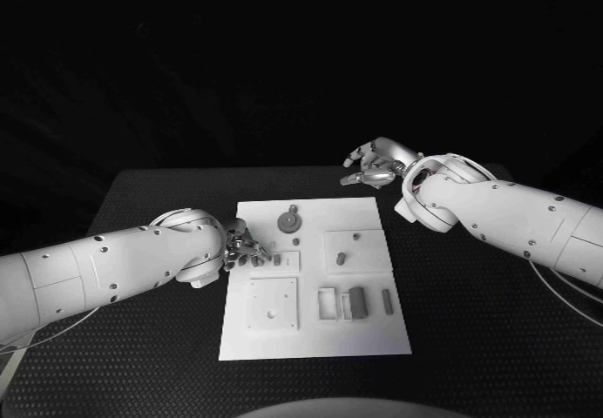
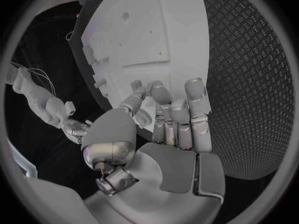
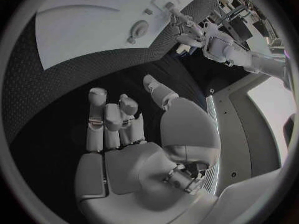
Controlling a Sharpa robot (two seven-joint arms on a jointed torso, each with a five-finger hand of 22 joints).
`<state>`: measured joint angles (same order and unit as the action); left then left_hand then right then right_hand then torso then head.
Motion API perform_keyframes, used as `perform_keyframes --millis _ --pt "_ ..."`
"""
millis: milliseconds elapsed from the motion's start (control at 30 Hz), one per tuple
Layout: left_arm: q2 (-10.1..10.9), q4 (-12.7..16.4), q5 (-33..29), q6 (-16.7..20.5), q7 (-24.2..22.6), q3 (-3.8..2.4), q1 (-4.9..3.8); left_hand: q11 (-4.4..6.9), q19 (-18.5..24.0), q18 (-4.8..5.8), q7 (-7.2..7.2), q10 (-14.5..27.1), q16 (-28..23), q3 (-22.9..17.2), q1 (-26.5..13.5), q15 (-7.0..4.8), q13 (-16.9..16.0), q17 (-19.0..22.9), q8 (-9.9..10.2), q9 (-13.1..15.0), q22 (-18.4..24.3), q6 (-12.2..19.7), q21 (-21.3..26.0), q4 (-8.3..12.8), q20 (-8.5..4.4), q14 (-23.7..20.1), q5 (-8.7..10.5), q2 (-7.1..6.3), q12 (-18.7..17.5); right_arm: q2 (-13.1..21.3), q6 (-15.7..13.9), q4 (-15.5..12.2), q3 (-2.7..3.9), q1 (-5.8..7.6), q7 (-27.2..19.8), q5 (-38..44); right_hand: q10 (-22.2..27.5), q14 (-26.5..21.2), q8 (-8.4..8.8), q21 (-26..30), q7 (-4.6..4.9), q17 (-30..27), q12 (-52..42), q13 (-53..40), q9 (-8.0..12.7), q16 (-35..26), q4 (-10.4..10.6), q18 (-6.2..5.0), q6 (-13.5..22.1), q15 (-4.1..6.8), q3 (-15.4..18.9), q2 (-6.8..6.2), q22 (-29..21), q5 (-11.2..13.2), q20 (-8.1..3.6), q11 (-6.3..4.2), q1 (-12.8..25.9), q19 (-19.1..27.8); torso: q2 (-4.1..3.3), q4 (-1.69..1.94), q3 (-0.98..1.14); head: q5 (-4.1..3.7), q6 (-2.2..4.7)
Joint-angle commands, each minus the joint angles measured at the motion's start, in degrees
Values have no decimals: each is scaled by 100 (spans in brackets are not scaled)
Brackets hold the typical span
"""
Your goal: Assemble the parts on the task board
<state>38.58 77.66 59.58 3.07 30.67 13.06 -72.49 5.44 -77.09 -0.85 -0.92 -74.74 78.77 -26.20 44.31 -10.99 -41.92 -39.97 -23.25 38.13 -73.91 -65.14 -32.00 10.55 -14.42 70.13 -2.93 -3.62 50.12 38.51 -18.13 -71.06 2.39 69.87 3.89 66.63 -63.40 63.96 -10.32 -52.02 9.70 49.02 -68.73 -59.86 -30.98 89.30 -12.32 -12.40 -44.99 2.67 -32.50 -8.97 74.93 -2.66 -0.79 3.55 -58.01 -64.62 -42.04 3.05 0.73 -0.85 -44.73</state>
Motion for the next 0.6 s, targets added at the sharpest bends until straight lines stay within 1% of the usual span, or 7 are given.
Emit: perform_keyframes --millis 33,233,433,533,600 --pt "-14 8 -67 -53 -16 -1 -1 -16 -11 -58 -14 -3 6 41 -46 -23 -7 0 37 6 -5 25 40 -9 -32 -15 16 -1 -20 5 51 -3 3 -2 -38 10 54 -28 -27 32 46 -5 -29 6 7 -18 3 -260 6 -9 40 45 89 -17 -27 4 -12 0 0 -1 2 -3 -7" --pt "-15 9 -67 4 -25 -1 -1 -12 -14 -61 -11 -5 8 61 -62 -28 -11 -2 41 9 -6 21 45 -14 -35 -14 16 -39 -20 5 52 -3 3 -2 -36 10 54 -28 -27 33 46 -6 -29 7 7 -18 3 -260 7 -9 40 45 89 -17 -27 5 -11 1 -2 0 0 -6 -4" --pt "4 14 -66 74 -35 -3 -1 -8 -14 -65 -7 -4 8 139 -173 -32 -18 -3 52 16 -6 17 63 -67 -35 -16 15 -136 -27 3 51 0 3 -2 -38 10 55 -29 -26 33 46 -6 -29 8 8 -18 3 -260 8 -10 41 45 89 -17 -27 5 -11 1 1 -1 -1 -4 -4" --pt "38 18 -65 120 -41 -5 0 -4 -10 -72 -3 -3 10 246 -231 -36 -25 -6 59 24 -11 18 74 -25 -41 -19 15 -131 -30 1 51 6 3 -2 -40 10 55 -29 -26 33 46 -6 -29 8 8 -19 4 -260 9 -10 41 44 89 -17 -27 5 -11 1 1 -1 0 -8 -4" --pt "60 18 -68 157 -55 -7 0 -1 -11 -75 0 -2 9 289 -258 -40 -28 -6 62 28 -11 17 81 -10 -43 -19 15 -156 -32 1 51 9 3 -3 -40 10 56 -29 -26 33 46 -6 -30 8 8 -19 4 -260 9 -10 41 45 89 -17 -27 5 -11 1 0 -5 -4 -12 -2"
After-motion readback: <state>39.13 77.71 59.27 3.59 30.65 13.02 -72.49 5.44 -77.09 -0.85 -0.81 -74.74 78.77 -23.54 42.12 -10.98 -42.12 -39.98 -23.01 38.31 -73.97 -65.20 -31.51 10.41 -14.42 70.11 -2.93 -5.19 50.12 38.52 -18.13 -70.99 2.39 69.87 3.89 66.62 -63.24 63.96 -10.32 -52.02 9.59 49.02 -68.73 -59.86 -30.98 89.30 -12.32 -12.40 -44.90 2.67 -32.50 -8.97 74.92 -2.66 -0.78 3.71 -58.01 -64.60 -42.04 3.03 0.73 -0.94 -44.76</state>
